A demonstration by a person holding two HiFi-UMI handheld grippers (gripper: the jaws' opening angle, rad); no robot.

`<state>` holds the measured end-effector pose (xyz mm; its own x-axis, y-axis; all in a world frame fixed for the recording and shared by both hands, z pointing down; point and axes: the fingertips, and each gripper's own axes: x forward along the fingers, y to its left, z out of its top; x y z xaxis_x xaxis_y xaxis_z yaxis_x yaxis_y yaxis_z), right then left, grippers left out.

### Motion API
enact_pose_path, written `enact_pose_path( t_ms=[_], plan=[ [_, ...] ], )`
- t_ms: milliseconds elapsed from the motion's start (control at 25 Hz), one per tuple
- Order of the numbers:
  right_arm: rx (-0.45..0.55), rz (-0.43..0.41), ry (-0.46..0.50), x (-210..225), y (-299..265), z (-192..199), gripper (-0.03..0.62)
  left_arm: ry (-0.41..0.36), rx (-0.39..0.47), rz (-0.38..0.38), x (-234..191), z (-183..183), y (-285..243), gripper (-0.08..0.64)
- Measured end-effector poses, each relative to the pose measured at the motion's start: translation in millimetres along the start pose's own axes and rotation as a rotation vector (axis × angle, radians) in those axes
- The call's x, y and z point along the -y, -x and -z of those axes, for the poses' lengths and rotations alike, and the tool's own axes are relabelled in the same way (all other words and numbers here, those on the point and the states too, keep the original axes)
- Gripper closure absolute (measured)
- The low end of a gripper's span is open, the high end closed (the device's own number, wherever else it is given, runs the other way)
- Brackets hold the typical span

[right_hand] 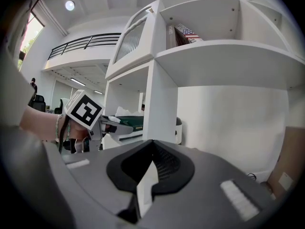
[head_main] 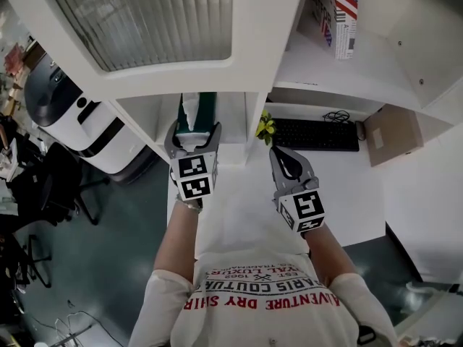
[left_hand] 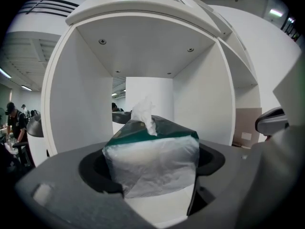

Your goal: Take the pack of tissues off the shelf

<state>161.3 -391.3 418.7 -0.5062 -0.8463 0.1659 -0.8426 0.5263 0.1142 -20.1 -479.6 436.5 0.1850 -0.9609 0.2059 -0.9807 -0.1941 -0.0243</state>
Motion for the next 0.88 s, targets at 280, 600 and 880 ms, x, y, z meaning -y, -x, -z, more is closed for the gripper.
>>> enact_pose_path(
  t_ms=[280, 600, 880],
  plan=[
    [0.006, 0.015, 0.000, -6.6, 19.1, -0.5, 0.591, -0.026, 0.054, 0.079, 14.3, -21.1, 45.8, 0.132],
    [0.018, -0.016, 0.006, -32.9, 51.1, -1.0, 0.591, -0.065, 0.123, 0.076, 19.1, -36.6, 117.8, 0.130],
    [0.035, -0.015, -0.015, -50.1, 96.7, 3.6, 0.591, -0.026, 0.153, 0.120, 41.7, -10.7, 179.4, 0.130]
  ],
)
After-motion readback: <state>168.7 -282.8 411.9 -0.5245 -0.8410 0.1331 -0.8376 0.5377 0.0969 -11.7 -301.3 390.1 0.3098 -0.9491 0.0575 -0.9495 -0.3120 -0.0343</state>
